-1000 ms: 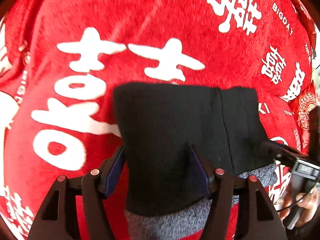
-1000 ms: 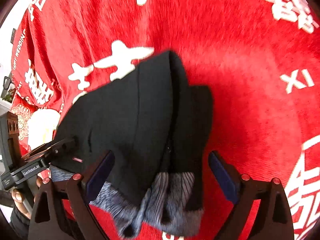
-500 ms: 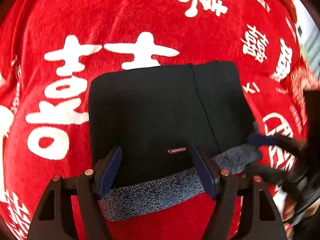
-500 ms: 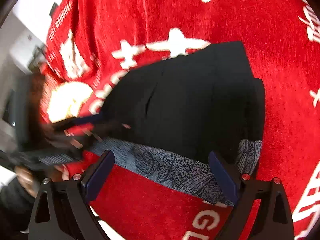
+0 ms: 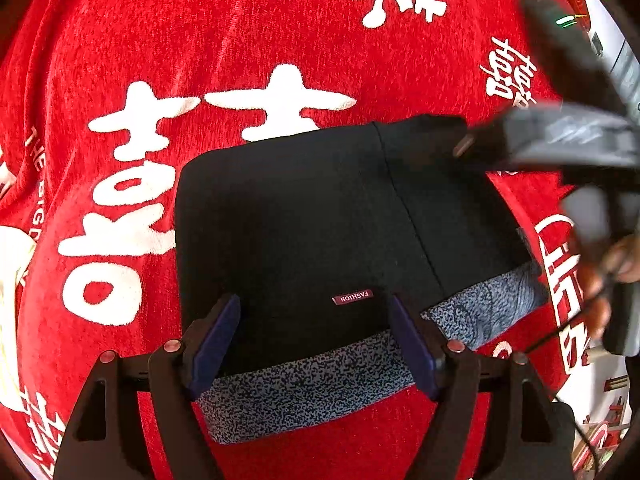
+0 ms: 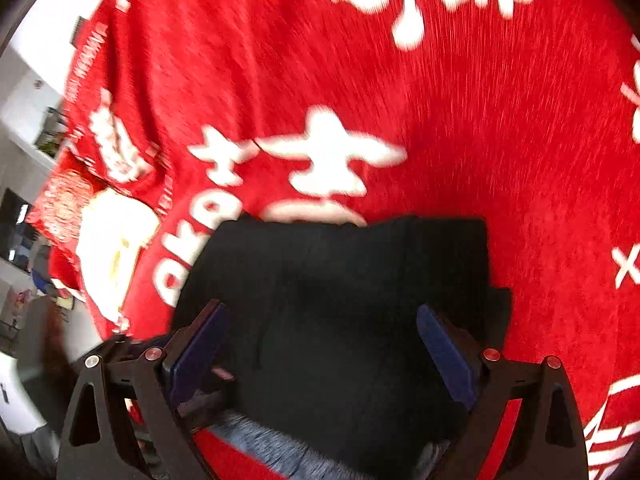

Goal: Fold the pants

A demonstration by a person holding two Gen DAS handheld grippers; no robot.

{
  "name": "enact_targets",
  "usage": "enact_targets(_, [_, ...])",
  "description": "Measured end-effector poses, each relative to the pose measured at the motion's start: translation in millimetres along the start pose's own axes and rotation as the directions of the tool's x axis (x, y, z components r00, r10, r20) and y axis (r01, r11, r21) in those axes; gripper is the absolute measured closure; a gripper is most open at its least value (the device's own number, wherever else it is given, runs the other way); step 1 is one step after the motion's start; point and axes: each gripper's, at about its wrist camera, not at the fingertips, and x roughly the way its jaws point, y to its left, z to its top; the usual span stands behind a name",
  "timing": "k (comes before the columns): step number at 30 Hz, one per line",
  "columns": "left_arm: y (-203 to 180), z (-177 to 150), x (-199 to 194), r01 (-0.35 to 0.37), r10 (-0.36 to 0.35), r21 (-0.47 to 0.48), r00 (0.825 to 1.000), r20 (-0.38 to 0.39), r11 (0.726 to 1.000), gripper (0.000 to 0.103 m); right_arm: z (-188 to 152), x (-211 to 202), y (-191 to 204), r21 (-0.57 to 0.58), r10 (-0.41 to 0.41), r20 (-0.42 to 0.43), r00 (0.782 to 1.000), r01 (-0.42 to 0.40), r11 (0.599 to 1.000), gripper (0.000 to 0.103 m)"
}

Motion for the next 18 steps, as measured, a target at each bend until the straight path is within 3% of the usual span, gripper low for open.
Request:
enact_targets(2, [-0.4,0.4,0.4,0.001,-0.001,0.0,1.0,-0.002,1.0,0.022,-3.1,16.9,-4.6,0.001,-0.048,-0.05,0.998,0.048,0.999,0.006])
enact_targets(7, [-0.1,0.9,-8.9,-0.009,0.009,-0.027,1.0,0.0,1.0,0.022,-18.9,-11.2,17.6,-0.063,-0.141,0.038,0.989,0.143,0.988,0.004])
enact_targets(11, [2.0,-2.1,-22.5,-0.02,0.021,-0.069,1.0,0.016,0.997,0.022,-61.0,-47.6,45.1,-0.111,-0.327,0.154,0.932,0.345,0.932,0.001])
enact_targets(15, [3.5,-10.9,-32.1,-0.082,0.085,-0.09,0.996,0.023,0.993,0.022,-92.6,-58.5,45.4,-0.07,-0.393,0.163,0.905,0.408,0.91,0.001])
enact_targets(18, [4.9,-17.8,-40.8,-0.104,0.108,-0.108,0.994,0.026,0.989,0.022,-112.5,-58.2,47.3,-0.056,-0.375,0.135,0.917,0.385,0.921,0.001])
